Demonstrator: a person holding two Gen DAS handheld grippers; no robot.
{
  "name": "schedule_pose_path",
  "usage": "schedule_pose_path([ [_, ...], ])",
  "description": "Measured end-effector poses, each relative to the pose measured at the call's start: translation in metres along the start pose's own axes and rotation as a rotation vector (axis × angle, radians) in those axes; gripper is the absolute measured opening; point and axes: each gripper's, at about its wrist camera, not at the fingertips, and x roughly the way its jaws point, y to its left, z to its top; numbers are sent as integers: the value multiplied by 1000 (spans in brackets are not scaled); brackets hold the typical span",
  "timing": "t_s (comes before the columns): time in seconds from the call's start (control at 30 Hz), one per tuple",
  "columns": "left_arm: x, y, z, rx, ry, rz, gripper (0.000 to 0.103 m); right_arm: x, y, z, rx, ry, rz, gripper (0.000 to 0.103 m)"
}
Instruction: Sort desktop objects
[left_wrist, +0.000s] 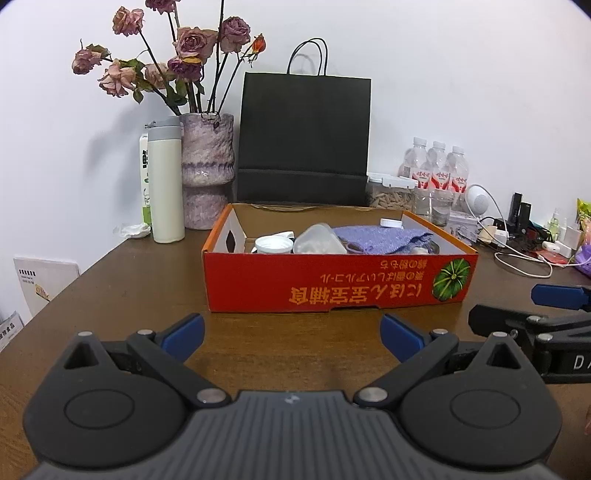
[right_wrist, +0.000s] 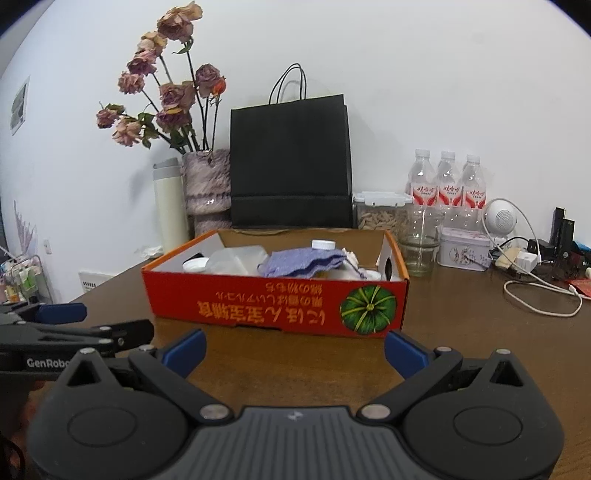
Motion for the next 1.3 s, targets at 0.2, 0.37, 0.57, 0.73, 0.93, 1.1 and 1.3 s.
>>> schedule_pose_path([
  [0.2,-6,-5,-6,21,4,-19,103,-2,1,-2,-5,-1,5,103],
  [0.37,-7,-6,-8,21,6,-6,103,-1,1,-2,0,9,12,103],
  [0.57,-7,-7,-9,21,13,9,103,1,1,-4,1,21,13,103],
  [0.73,-8,-7,-10,22,10,10,103,1,2,-4,1,19,12,103],
  [0.93,-8,-7,-10,21,9,10,103,1,1,-3,1,17,12,103],
  [1.1,-8,-8,-10,23,8,12,103,2,0,-4,1,17,11,103],
  [1.3,-8,-8,-10,22,9,10,103,1,0,-4,0,18,10,103],
])
